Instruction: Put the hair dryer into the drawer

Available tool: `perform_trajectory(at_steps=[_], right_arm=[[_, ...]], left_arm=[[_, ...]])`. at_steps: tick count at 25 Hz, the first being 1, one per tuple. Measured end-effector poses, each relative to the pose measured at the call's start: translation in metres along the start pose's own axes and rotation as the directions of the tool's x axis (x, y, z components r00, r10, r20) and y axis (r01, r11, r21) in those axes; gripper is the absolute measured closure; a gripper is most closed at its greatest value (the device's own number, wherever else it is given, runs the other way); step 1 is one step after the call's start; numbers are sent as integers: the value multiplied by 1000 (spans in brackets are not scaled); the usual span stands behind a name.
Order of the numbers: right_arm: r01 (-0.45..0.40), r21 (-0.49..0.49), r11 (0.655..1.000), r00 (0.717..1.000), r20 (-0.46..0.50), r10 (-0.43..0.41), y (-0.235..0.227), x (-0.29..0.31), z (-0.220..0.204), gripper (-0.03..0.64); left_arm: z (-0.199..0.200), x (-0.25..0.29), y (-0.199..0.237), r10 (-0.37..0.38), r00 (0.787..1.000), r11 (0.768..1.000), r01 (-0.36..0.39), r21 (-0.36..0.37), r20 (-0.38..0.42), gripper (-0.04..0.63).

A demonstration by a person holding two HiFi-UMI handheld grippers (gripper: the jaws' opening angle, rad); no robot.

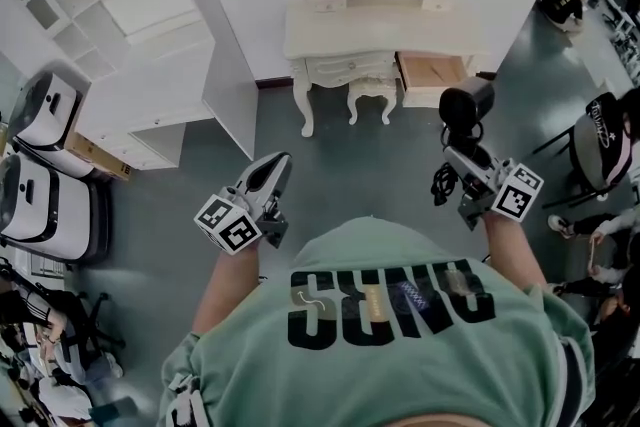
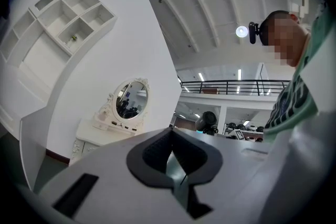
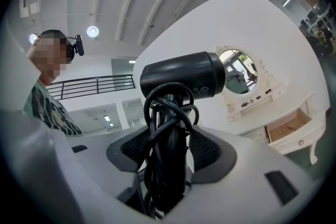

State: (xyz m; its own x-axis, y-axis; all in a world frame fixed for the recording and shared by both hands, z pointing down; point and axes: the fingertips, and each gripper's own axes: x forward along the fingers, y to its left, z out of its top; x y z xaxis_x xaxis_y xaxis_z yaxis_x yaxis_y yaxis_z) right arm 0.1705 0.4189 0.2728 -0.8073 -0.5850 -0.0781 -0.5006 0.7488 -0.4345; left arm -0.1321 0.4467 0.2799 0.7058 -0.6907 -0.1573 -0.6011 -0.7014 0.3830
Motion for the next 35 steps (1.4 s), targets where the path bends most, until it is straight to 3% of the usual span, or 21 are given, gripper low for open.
perform_trajectory(at_steps=[9, 15, 23, 35], right_arm=[[49, -20, 999, 998, -23, -50, -40, -46, 12, 397], [58, 19, 998, 998, -28, -57, -66, -30, 8, 397], [104, -3, 995, 994, -29, -104, -105, 60, 9, 397], [174, 16, 985, 984, 44, -175, -164, 273, 48, 397]], left_arm=[[-29, 48, -20, 7, 1000, 999, -7, -44, -4, 586], [-34, 62, 3, 11, 999, 998, -13, -58, -36, 586], [-16, 90, 108, -46, 999, 995, 44, -95, -25, 586], [80, 149, 317, -191, 978, 979, 184, -83, -80, 586]])
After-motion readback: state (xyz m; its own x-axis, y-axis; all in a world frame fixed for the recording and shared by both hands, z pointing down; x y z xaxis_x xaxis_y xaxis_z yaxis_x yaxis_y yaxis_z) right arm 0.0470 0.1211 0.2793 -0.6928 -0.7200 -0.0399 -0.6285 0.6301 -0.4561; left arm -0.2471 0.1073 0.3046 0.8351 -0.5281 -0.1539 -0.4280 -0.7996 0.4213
